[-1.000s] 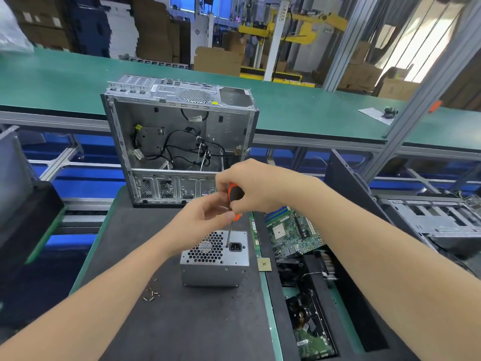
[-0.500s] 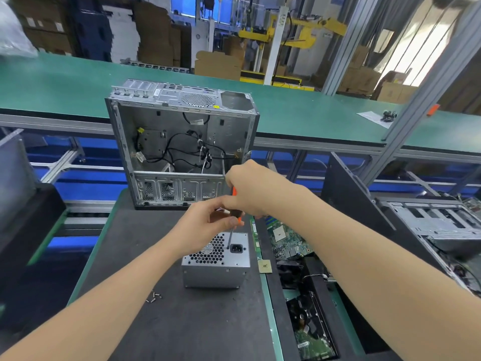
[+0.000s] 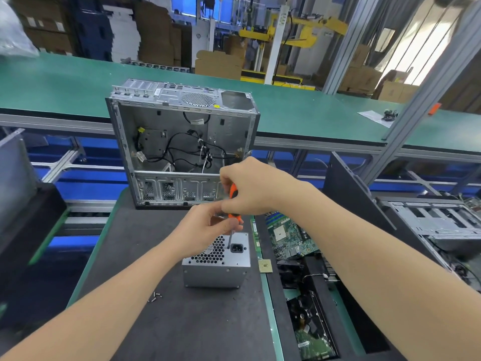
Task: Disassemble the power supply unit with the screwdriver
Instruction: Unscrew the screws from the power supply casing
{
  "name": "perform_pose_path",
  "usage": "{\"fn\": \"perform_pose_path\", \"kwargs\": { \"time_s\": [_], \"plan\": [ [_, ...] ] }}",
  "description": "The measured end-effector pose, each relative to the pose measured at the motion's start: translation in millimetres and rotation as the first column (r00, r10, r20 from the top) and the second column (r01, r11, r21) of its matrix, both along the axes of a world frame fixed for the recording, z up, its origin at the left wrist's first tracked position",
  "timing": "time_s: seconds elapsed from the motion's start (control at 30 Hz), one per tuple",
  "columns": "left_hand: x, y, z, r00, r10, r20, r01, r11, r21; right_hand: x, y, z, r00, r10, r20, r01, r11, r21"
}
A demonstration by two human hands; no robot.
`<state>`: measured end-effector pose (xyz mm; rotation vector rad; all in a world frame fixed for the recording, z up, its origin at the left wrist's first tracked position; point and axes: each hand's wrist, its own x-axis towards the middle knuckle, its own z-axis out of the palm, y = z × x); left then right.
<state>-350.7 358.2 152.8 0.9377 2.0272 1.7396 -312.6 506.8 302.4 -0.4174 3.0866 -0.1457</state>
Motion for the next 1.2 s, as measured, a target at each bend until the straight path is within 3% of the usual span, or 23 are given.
{"fn": "perform_pose_path", "kwargs": {
  "time_s": [0.1,0.2,0.3,0.53,0.7,0.8,0.9,0.97,1.1,1.2],
  "plan": [
    [0,0,-1,1.000,0.006,0.003,-0.006,1.000,-0.001,-1,-9,-8,0.954,-0.234,-0.185,0.252,0.964,0.082],
    [0,0,-2,1.000,0.000,-0.006,0.000,1.000,-0.015,-3,-15,-14,0.952,-0.292,-0.096,0.300,0.951,0.078],
    [0,0,-3,1.000,-0.013,-0.004,0.013,1.000,-0.009,-5,-9,-6,0.975,-0.221,0.021,0.220,0.975,0.041],
    [-1,-1,-5,0.999,-0.030,0.015,0.029,1.000,0.006,-10,9,10,0.976,0.131,0.171,-0.140,0.989,0.039],
    [1,1,-5,1.000,-0.031,-0.004,0.031,0.999,-0.010,-12,11,8,0.970,0.174,0.171,-0.185,0.982,0.050],
    [1,1,-5,1.000,-0.015,0.007,0.015,1.000,-0.014,-6,10,7,0.990,0.108,0.088,-0.109,0.994,0.008],
    [1,2,-4,1.000,-0.022,0.011,0.023,1.000,-0.018,-2,0,-2,0.966,-0.174,-0.189,0.186,0.982,0.045],
    [2,1,-3,1.000,-0.027,0.007,0.027,1.000,-0.015,-2,-9,-8,0.915,-0.291,-0.279,0.326,0.941,0.089],
    [2,1,-4,1.000,-0.015,0.019,0.016,1.000,-0.005,-5,-14,-17,0.949,-0.304,-0.086,0.308,0.951,0.033],
    [2,-1,-5,0.999,-0.023,0.032,0.022,1.000,0.013,-7,-9,-10,0.978,-0.210,0.006,0.210,0.977,0.025]
  ]
}}
